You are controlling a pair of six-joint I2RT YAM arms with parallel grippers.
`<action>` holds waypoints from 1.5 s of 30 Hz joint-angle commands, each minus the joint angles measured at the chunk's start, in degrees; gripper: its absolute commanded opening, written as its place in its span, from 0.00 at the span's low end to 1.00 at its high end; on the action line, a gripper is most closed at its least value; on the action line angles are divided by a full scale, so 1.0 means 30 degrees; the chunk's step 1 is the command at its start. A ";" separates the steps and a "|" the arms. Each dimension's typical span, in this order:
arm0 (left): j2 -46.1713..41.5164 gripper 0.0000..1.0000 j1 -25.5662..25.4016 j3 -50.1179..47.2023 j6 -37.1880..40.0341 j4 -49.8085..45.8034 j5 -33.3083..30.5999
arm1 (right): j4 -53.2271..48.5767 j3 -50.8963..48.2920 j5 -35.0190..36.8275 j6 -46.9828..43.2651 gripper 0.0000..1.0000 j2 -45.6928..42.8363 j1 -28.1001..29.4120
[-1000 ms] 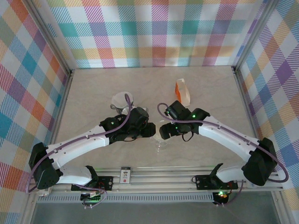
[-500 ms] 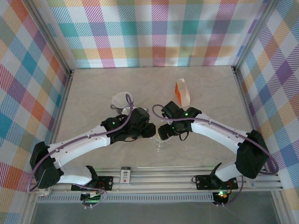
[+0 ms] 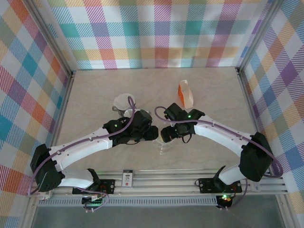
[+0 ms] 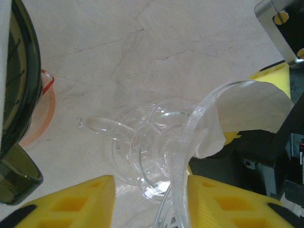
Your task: Place the coffee filter in the dripper
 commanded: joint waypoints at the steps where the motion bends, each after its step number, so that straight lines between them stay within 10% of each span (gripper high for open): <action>1: -0.0289 0.36 -0.0117 -0.0270 -0.0119 0.0002 -0.0060 | -0.0067 0.0214 0.0469 0.0105 0.87 0.0360 0.0152; 17: -0.0040 0.33 -0.0117 -0.0267 -0.0180 0.0163 0.0054 | -0.0419 0.0543 0.2520 0.0440 0.88 -0.5071 0.0115; 45: -0.2952 0.62 -0.0133 0.0917 -0.0176 -0.0808 -0.1452 | -0.0149 -0.2767 0.2676 0.2564 0.88 -1.0872 0.0123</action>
